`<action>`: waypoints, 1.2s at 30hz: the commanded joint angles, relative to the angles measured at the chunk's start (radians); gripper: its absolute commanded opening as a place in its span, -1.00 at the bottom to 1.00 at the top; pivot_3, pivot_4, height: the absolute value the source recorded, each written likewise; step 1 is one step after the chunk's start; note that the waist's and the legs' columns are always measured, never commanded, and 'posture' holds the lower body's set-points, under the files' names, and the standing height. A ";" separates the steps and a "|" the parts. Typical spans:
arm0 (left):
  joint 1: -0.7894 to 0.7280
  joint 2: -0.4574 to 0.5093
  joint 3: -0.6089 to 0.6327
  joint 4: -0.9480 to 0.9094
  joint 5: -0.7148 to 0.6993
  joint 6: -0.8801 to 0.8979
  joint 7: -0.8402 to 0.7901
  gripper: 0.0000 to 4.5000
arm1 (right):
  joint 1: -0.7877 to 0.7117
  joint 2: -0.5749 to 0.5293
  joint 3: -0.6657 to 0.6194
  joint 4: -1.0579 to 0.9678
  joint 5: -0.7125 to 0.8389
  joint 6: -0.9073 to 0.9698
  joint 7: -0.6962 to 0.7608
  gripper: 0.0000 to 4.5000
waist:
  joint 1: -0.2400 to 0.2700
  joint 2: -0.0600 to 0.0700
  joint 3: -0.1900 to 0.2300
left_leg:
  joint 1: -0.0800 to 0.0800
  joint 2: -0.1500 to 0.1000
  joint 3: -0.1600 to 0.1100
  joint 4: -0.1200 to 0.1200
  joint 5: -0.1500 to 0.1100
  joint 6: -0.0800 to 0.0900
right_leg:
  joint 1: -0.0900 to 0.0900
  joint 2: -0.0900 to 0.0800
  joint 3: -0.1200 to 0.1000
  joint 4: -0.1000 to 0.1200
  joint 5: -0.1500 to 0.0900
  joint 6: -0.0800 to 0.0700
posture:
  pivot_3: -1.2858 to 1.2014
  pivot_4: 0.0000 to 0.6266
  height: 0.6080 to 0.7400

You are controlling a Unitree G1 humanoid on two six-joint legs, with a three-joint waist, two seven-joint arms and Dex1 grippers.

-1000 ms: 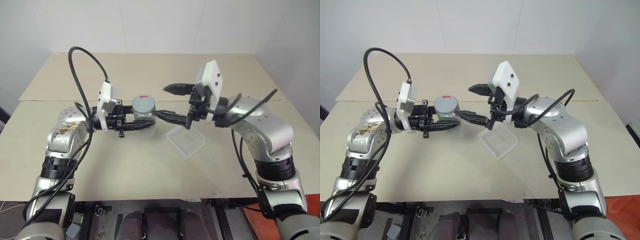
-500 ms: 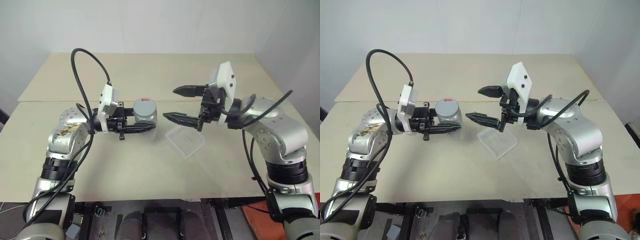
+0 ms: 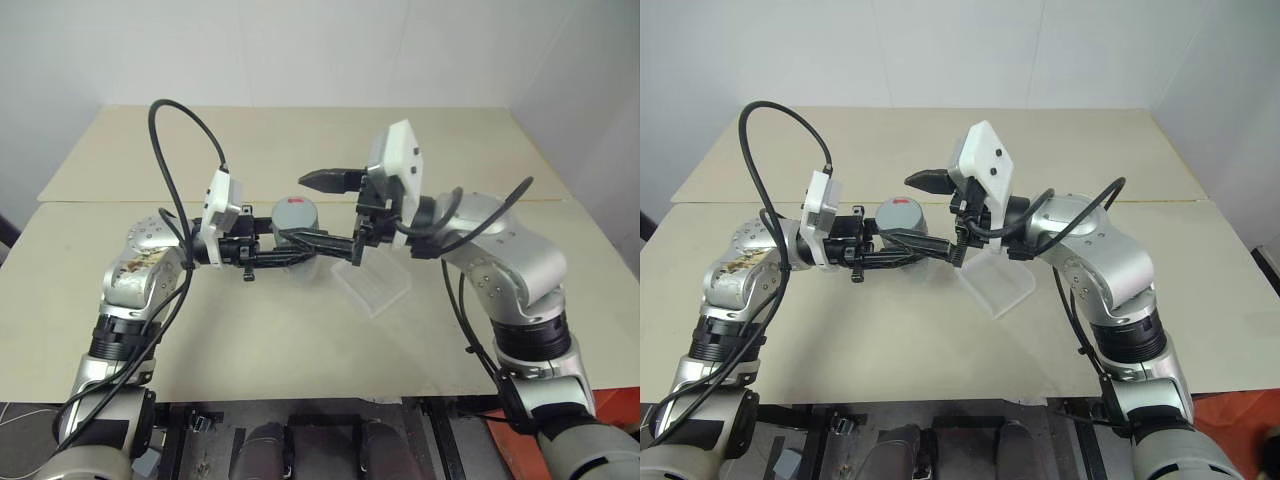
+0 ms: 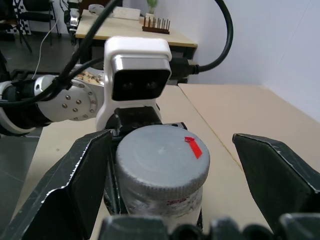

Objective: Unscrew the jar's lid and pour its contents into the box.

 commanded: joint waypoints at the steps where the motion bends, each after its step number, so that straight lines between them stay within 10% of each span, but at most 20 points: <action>1: -0.014 0.011 0.011 -0.037 -0.014 0.003 0.001 -0.15 | -0.039 0.024 0.000 -0.006 -0.017 -0.017 -0.015 0.97 | 0.000 0.000 0.000 | 0.000 0.000 0.000 0.000 0.000 0.000 | 0.000 0.000 0.000 0.000 0.000 0.000 | 0.03 -0.52 1.00; 36: -0.019 0.025 0.011 -0.025 -0.019 -0.002 -0.001 -0.15 | 0.020 -0.096 -0.105 0.002 -0.013 0.004 -0.046 0.97 | 0.000 0.000 0.000 | 0.000 0.000 0.000 0.000 0.000 0.000 | 0.000 0.000 0.000 0.000 0.000 0.000 | 0.03 -0.52 1.00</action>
